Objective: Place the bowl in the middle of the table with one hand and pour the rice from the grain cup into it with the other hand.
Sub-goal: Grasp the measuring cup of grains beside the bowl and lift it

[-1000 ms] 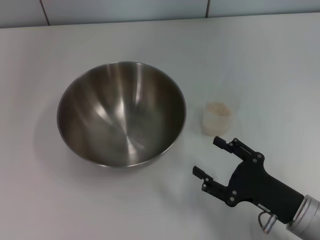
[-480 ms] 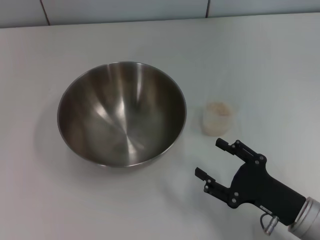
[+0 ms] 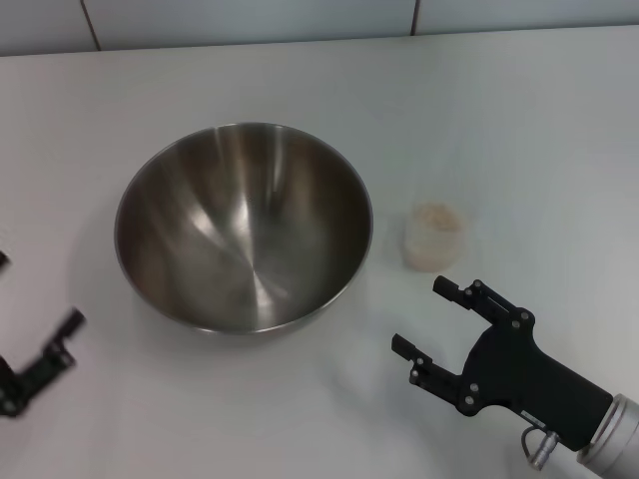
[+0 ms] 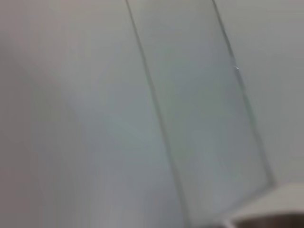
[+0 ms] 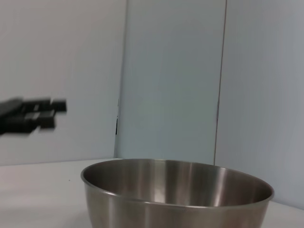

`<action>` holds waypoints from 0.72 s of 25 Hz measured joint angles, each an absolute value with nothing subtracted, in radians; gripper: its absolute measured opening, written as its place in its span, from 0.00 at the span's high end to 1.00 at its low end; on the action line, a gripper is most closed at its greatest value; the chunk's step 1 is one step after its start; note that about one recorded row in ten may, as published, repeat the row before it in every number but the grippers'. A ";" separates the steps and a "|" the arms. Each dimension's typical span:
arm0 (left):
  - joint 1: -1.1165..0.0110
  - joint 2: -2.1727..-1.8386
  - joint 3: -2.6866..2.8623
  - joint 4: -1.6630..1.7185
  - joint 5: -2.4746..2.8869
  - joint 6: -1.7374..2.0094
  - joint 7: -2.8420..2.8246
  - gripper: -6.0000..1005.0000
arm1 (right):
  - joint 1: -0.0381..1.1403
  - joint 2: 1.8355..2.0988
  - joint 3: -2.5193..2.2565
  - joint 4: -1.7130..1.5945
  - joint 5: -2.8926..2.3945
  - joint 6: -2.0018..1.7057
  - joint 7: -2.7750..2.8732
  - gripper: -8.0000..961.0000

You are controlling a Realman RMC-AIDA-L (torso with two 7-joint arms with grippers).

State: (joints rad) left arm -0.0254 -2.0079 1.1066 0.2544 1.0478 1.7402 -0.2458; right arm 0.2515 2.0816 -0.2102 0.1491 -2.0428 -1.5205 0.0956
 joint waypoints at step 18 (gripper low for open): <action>-0.032 -2.054 1.108 0.156 1.163 1.596 -0.169 0.16 | 0.099 2.087 0.030 0.127 -2.027 -1.571 0.040 0.23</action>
State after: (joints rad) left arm -0.0319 -2.0537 1.1083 0.1559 1.1625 1.5958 -0.1692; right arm 0.0993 2.0868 0.0301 0.1269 -2.0266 -1.5713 0.0402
